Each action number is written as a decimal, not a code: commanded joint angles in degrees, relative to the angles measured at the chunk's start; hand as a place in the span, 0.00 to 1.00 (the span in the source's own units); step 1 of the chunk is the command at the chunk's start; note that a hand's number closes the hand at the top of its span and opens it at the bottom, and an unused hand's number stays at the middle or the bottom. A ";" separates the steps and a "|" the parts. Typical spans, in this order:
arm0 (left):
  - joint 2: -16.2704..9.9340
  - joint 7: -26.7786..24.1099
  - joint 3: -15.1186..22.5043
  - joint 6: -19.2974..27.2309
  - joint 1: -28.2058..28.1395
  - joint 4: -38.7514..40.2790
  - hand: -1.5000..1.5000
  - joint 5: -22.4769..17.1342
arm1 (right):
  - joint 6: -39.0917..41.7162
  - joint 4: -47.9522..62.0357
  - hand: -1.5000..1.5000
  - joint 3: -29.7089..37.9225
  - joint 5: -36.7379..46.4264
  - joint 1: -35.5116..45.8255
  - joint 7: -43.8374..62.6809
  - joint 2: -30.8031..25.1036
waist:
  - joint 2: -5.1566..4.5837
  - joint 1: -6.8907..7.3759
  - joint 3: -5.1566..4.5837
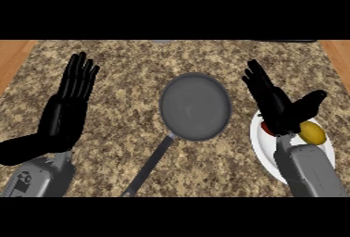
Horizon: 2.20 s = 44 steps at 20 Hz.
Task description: Pick the lemon from the plate and place it in the pan
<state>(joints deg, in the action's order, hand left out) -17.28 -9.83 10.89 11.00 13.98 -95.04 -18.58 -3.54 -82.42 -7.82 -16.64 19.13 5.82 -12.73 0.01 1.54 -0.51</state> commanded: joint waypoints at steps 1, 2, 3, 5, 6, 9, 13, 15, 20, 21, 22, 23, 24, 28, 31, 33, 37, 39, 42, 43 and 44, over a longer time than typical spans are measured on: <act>-1.56 0.16 -1.22 -1.14 -3.35 2.40 0.50 2.24 | 4.71 3.36 0.00 2.27 -1.25 3.16 -0.61 -1.43 | -0.08 -1.14 0.52; -2.59 4.07 0.91 2.57 -3.64 3.41 0.50 5.63 | 6.74 4.12 0.00 4.27 -3.18 4.47 -1.33 -3.65 | -0.19 -0.81 0.58; -5.36 3.19 0.26 1.08 -6.84 7.04 0.50 6.40 | 11.34 2.92 0.00 7.00 -6.49 3.46 -1.05 -7.98 | -0.39 -0.98 0.62; -9.40 8.10 0.80 1.84 -8.95 8.89 0.50 9.21 | 16.42 6.10 0.00 10.50 -8.89 3.98 -3.95 -11.89 | -0.85 -0.19 0.88; -10.53 9.19 1.98 3.50 -11.82 11.03 0.50 12.20 | 17.87 6.33 0.00 10.89 -9.51 4.22 -3.96 -12.86 | -0.98 0.21 0.97; -10.85 10.88 1.04 3.02 -13.60 10.48 0.50 10.26 | 6.72 13.54 0.00 17.44 0.61 -1.90 -2.31 -22.79 | -0.71 -2.29 0.83; -9.33 13.35 3.92 3.99 -13.01 9.79 0.50 12.79 | 19.92 23.90 0.00 17.77 1.71 -4.04 -7.10 -31.83 | -0.56 -1.13 0.72; -10.48 12.88 2.91 2.07 -14.40 8.90 0.50 11.19 | 23.01 24.12 0.00 14.64 7.44 -5.72 -11.77 -35.66 | -0.46 -0.65 0.67; -9.58 15.73 3.97 2.61 -11.57 8.27 0.50 12.78 | 30.92 30.41 0.00 11.07 14.77 1.88 -17.40 -44.26 | -0.77 0.67 0.68; -9.25 15.00 4.01 3.44 -13.35 8.59 0.50 13.38 | 33.30 30.46 0.00 10.06 15.98 1.04 -19.87 -45.44 | -0.59 0.39 0.65; -9.32 14.35 4.20 3.26 -13.87 7.20 0.50 13.40 | 35.45 31.15 0.00 8.32 17.18 3.29 -18.90 -46.23 | -0.67 1.30 0.65; -10.84 12.94 3.00 1.53 -16.38 7.05 0.50 12.18 | 34.64 32.24 0.00 6.76 19.29 4.50 -19.73 -44.55 | -0.57 1.46 0.62; -10.28 14.37 2.74 1.64 -14.47 7.37 0.50 12.06 | 36.90 30.92 0.00 5.05 20.03 5.84 -19.48 -44.33 | -0.50 0.91 0.59; -7.05 15.15 5.81 4.95 -14.96 6.69 0.50 16.52 | 43.93 34.20 0.00 2.23 23.34 10.42 -22.66 -44.57 | -0.39 0.22 0.57; -8.41 15.79 2.83 2.24 -12.28 7.45 0.50 14.36 | 45.22 34.69 0.00 -0.35 26.37 18.10 -17.21 -41.24 | -0.41 0.47 0.52; -8.93 12.96 3.25 2.74 -19.68 4.88 0.50 15.63 | 44.85 33.14 0.00 -0.98 28.21 16.59 -16.35 -40.12 | -0.08 -0.15 0.50; -7.91 19.60 2.16 2.89 -15.26 2.24 0.50 15.71 | 47.47 34.34 0.00 -1.80 30.18 20.98 -9.53 -36.15 | -0.03 -0.56 0.51; -8.40 13.87 1.36 2.21 -19.54 4.38 0.50 16.51 | 48.57 33.22 0.00 -3.27 32.13 20.15 -9.57 -35.50 | 0.00 -0.62 0.48; -6.61 17.77 2.31 3.23 -18.70 2.08 0.50 18.01 | 47.77 36.05 0.00 -4.48 36.13 21.49 -10.46 -33.02 | -0.14 -0.40 0.54; -5.86 18.25 1.95 2.18 -16.21 3.84 0.50 17.16 | 49.69 35.63 0.00 -5.07 36.71 22.30 -9.32 -33.31 | -0.15 -0.67 0.52; -5.99 15.18 1.01 1.83 -15.38 7.64 0.50 17.51 | 51.62 32.12 0.00 -5.95 36.98 22.46 -7.54 -34.46 | -0.06 -1.13 0.47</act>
<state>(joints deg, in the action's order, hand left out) -24.23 6.69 12.55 13.08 -2.39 -89.85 -1.90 45.00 -48.42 -11.71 17.44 39.81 -4.21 -47.42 -0.10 0.82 0.00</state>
